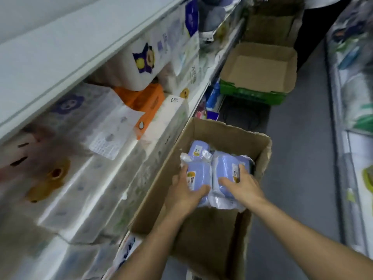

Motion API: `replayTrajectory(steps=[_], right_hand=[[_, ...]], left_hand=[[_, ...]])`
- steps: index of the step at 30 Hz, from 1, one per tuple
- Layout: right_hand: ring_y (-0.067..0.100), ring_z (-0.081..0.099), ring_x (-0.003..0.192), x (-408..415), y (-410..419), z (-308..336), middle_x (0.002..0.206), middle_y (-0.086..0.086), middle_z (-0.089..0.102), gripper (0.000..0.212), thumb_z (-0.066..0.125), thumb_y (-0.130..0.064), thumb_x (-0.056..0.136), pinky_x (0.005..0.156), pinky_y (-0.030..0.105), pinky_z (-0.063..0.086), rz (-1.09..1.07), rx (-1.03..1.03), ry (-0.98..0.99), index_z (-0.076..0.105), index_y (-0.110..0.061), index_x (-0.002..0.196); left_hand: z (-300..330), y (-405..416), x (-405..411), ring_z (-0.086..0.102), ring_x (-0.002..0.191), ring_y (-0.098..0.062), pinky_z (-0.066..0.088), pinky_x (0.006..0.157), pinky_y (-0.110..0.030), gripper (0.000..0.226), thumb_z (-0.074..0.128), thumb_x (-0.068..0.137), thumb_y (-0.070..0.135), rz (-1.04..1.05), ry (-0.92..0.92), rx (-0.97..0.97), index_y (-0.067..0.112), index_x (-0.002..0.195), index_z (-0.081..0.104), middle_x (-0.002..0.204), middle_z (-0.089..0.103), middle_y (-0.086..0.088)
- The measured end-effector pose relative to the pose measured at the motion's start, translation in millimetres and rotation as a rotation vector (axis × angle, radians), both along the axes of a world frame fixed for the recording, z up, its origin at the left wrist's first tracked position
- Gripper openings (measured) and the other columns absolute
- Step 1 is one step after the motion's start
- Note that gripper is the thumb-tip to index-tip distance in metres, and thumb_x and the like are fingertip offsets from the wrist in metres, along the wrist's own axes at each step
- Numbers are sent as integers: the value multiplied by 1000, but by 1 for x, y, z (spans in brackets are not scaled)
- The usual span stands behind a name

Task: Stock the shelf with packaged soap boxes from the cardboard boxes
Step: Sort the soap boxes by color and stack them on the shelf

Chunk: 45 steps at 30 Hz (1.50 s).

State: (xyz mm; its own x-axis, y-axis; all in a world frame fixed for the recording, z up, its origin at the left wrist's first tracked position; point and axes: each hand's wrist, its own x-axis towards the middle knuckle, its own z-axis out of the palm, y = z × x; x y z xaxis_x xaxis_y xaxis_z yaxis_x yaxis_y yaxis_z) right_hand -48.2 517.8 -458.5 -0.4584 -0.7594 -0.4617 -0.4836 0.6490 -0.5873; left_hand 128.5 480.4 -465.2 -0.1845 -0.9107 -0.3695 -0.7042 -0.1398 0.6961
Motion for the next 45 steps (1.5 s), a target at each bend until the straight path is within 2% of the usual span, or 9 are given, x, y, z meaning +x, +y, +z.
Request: replayTrajectory(steps=[6, 9, 14, 24, 28, 32, 37, 41, 45], right_hand=[[39, 47, 122, -53, -72, -65, 133, 19, 49, 88, 57, -60, 81, 95, 44, 46, -125, 127, 206, 20, -17, 148], [39, 41, 126, -68, -93, -92, 136, 22, 43, 90, 57, -58, 85, 95, 43, 41, -134, 205, 298, 15, -13, 150], [38, 41, 122, -82, -118, -133, 133, 22, 42, 92, 60, -55, 86, 91, 41, 42, -142, 278, 376, 13, -9, 149], [37, 33, 129, -86, -127, -159, 142, 22, 30, 95, 54, -58, 88, 101, 41, 36, -145, 338, 320, 3, -9, 152], [36, 29, 133, -85, -127, -143, 148, 20, 26, 85, 48, -57, 92, 105, 42, 32, -75, 337, 323, 9, -12, 153], [34, 30, 134, -74, -117, -107, 151, 14, 27, 71, 48, -47, 94, 105, 42, 30, 126, 309, 426, 17, -17, 151], [30, 40, 128, -46, -81, -39, 140, 8, 44, 57, 45, -42, 93, 103, 42, 29, 377, 157, 617, 34, -18, 143], [26, 46, 123, -23, -37, 27, 138, 2, 46, 53, 42, -43, 94, 98, 40, 32, 478, -53, 681, 37, -23, 142], [27, 61, 101, 2, 22, 80, 117, 1, 62, 48, 43, -41, 87, 82, 42, 46, 511, -309, 671, 57, -19, 128]], left_hand=[[-63, -85, -71, 17, 144, -27, 21, 114, -37, 88, 58, 90, 52, -247, -153, -89, 26, 156, 5, 158, 20, -10], [-92, -109, -100, 14, 144, -32, 24, 112, -43, 84, 54, 93, 52, -368, -250, -115, 33, 156, 1, 159, 16, -11], [-140, -135, -138, 24, 140, -32, 34, 104, -46, 84, 52, 91, 57, -387, -457, -199, 33, 155, 2, 156, 19, -14], [-171, -140, -154, 21, 142, -33, 25, 111, -40, 79, 40, 95, 61, -472, -470, -179, 29, 156, 1, 161, 6, -18], [-154, -146, -148, 8, 147, -35, 20, 116, -43, 78, 44, 98, 53, -511, -374, -39, 28, 157, 1, 163, -8, -13], [-122, -140, -128, 6, 148, -31, 26, 112, -43, 82, 54, 95, 42, -564, -370, -123, 22, 156, 4, 163, -1, -9], [-56, -105, -86, 25, 142, -27, 32, 108, -40, 79, 53, 90, 49, -506, -420, -298, 20, 155, 18, 156, 27, -7], [7, -53, -38, 54, 119, -30, 49, 87, -43, 75, 43, 78, 60, -364, -369, -490, 17, 139, 48, 132, 56, -6], [64, 15, 7, 64, 104, -26, 56, 77, -40, 71, 47, 81, 57, -237, -344, -662, 15, 138, 49, 122, 63, -4]])
